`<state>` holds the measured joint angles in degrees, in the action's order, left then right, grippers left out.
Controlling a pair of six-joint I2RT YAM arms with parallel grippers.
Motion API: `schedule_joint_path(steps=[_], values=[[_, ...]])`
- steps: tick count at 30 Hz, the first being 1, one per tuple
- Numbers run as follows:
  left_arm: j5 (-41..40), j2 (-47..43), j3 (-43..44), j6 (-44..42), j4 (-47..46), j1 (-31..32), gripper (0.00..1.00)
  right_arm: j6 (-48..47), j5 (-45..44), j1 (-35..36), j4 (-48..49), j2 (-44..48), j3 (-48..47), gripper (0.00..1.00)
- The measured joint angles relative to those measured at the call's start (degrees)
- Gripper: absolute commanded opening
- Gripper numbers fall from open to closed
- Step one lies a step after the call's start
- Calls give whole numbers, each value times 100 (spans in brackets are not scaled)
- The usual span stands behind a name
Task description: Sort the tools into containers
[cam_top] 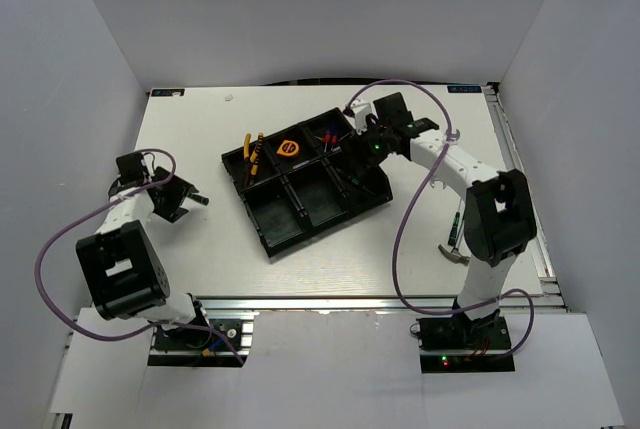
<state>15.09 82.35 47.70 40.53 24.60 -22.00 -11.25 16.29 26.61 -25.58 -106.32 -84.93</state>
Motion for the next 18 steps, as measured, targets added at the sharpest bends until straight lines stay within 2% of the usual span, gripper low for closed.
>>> schedule_joint_path(steps=[4, 8, 12, 16, 17, 18], values=[[-107, 387, 356, 33, 107, 11, 67, -678, 129, -120, 225, 568, 428, 89], [-254, 1047, 866, 48, 170, 103, 63, -1497, 863, -647, 339, 1279, 702, 89], [-516, 1720, 1353, 98, 415, 339, 54, -1967, 1467, -1283, 354, 1497, 708, 90], [-809, 2326, 1902, 170, 848, 575, 52, -2188, 1718, -1502, 350, 1580, 988, 89], [-885, 2400, 2028, 199, 938, 614, 50, -2218, 1762, -1521, 334, 1600, 1080, 89], [-994, 2472, 2140, 219, 1012, 654, 41, -2232, 1801, -1543, 323, 1620, 1163, 89]])
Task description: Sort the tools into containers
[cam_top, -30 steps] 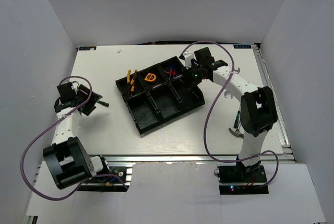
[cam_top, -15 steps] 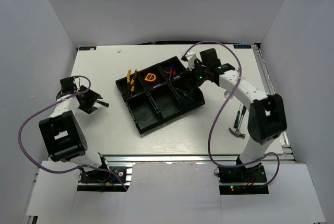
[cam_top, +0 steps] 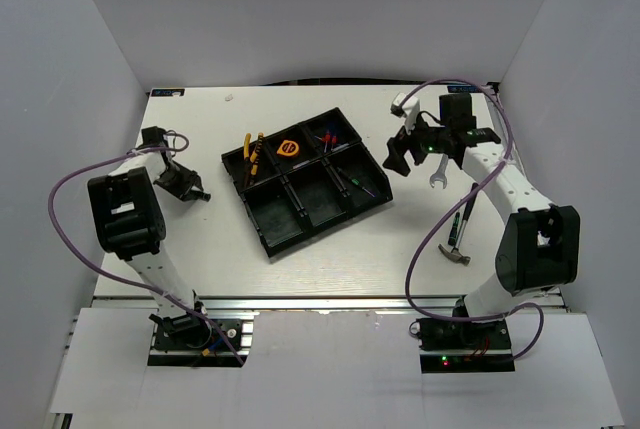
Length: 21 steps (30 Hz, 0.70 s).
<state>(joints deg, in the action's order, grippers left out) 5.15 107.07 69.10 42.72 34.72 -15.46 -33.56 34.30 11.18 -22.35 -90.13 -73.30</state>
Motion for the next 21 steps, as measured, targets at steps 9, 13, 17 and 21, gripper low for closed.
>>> schedule_joint_path(steps=[9, 13, 17, 21], values=[[-267, 20, 55, 2, 140, 98, 0, -68, 177, -446, -81, 299, 297, 89], [-326, -304, -105, -234, 426, 192, 0, -186, 238, -719, -133, 389, 297, 89], [-280, -1161, -55, -525, 507, 695, 0, -315, 361, -1021, -57, 588, 409, 89], [494, -2184, 37, -686, -243, 1475, 0, -442, 466, -1252, -15, 988, 619, 89]])
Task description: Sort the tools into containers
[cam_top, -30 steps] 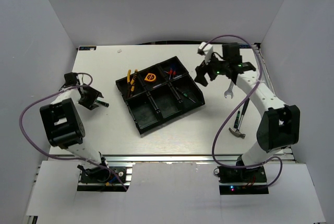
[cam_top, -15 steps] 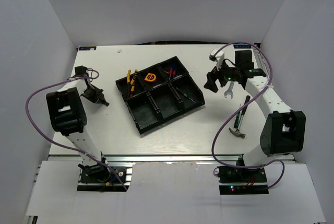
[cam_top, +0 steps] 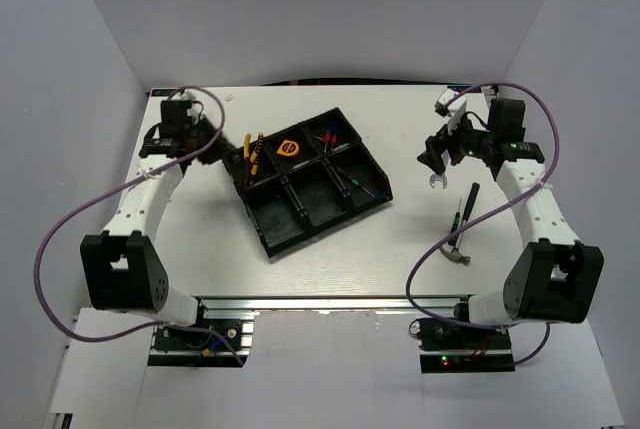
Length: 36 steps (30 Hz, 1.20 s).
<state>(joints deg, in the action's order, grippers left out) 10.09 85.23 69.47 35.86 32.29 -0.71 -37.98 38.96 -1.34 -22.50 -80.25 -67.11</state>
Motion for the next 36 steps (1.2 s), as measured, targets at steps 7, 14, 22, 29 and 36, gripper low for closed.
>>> schedule_joint_path(steps=[7, 14, 22, 29, 36], values=[[859, 667, 1115, -2, -1082, 1880, 0, -122, 42, -70, 4, 321, 232, 89], [723, 2546, 2199, -133, -1209, 3366, 0, -35, -48, -323, -140, 549, 531, 89], [179, 3705, 3045, -507, -896, 4054, 12, 153, -216, -555, -310, 894, 863, 89], [-133, 3716, 3045, -658, -728, 4061, 45, 181, -339, -616, -407, 951, 992, 89], [-164, 3703, 3032, -678, -745, 4070, 48, 146, -470, -616, -573, 920, 1091, 89]])
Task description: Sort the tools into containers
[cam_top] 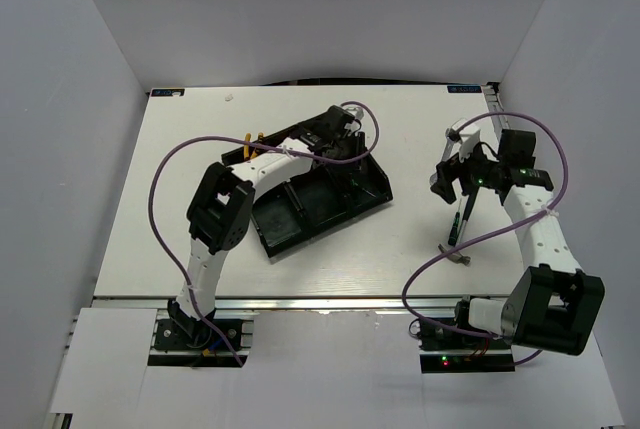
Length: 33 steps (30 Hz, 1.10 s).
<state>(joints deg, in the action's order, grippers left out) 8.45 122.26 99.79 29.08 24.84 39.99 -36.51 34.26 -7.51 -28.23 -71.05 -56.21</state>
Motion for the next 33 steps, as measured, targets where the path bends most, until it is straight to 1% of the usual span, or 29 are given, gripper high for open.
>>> schedule_joint_path(steps=[4, 5, 6, 8, 9, 11, 16, 19, 21, 24, 28, 29, 33], values=[[-13, -184, -210, -50, -109, 0, 49, 66, -166, 0, -157, -26, 229, 89], [-17, -286, -323, -81, -166, 0, 51, 114, -247, 0, -190, -39, 284, 89], [-42, -428, -470, -122, -247, 0, 55, 186, -354, 2, -234, -68, 332, 89], [-98, -811, -780, -205, -350, 0, 60, 356, -647, 0, -271, -160, 409, 89], [-151, -1097, -990, -249, -461, 0, 65, 442, -774, 0, -271, -190, 459, 89], [-229, -1655, -1331, -341, -636, -20, 68, 629, -1075, 0, -275, -216, 612, 89], [-378, -3112, -2026, -407, -1086, -219, 70, 1025, -1532, 0, -291, -219, 879, 88], [-516, -3773, -2459, -396, -1318, -501, 71, 1246, -1770, 0, -262, -229, 1021, 89], [-595, -4113, -2793, -350, -1370, -706, 71, 1390, -1932, 0, -229, -289, 1058, 87], [-752, -4470, -3309, -247, -1388, -990, 72, 1606, -2094, 0, -155, -463, 1064, 82], [-916, -4706, -3810, -101, -1318, -1143, 72, 1803, -2175, 2, -133, -675, 1064, 78], [-940, -4743, -3884, -70, -1290, -1156, 72, 1829, -2186, 2, -118, -713, 1064, 74], [-997, -4837, -4050, 20, -1252, -1189, 72, 1941, -2214, 2, -96, -979, 1062, 68]])
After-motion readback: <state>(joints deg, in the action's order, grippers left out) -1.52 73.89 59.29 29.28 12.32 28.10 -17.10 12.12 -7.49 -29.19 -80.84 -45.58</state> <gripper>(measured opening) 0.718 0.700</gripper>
